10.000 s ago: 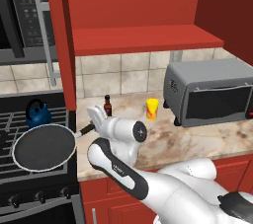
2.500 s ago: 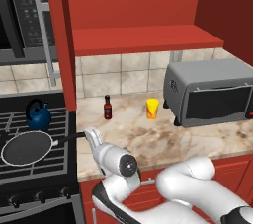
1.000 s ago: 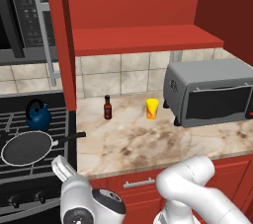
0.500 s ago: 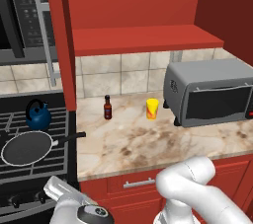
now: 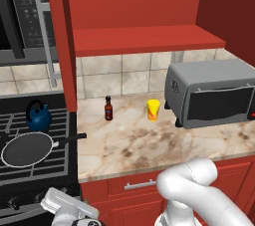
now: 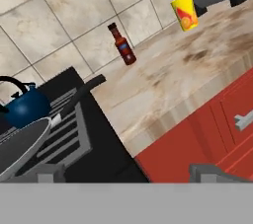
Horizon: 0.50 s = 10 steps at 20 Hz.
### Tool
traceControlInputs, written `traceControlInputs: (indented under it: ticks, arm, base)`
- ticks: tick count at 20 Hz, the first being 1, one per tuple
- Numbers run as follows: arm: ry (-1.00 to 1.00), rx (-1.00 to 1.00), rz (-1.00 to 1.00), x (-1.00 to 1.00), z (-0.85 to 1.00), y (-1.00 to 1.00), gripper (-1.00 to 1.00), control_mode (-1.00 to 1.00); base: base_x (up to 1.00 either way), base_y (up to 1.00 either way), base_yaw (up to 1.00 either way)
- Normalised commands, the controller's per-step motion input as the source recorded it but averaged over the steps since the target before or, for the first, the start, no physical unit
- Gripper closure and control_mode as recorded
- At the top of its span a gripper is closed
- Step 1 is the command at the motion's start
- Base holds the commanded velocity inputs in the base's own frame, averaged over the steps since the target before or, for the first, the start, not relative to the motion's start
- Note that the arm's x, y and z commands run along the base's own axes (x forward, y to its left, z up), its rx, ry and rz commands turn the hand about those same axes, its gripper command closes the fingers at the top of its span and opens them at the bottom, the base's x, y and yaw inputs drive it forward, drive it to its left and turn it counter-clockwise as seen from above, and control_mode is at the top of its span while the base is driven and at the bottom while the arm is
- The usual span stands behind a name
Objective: Pick the pan from the cabinet and place it on the stove. Then turn on the stove burner for the pan.
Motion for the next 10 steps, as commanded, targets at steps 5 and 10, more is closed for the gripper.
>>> traceControlInputs:
  ticks: [5, 10]
  arm:
    - [-0.15, -0.11, 0.0, 0.0, -0.29, -0.01, -1.0, -1.0]
    - [-0.14, -0.13, 0.01, 0.0, -0.33, -0.01, -1.0, -1.0]
  base:
    - [0.0, 0.0, 0.0]
    - [0.0, 0.0, 0.0]
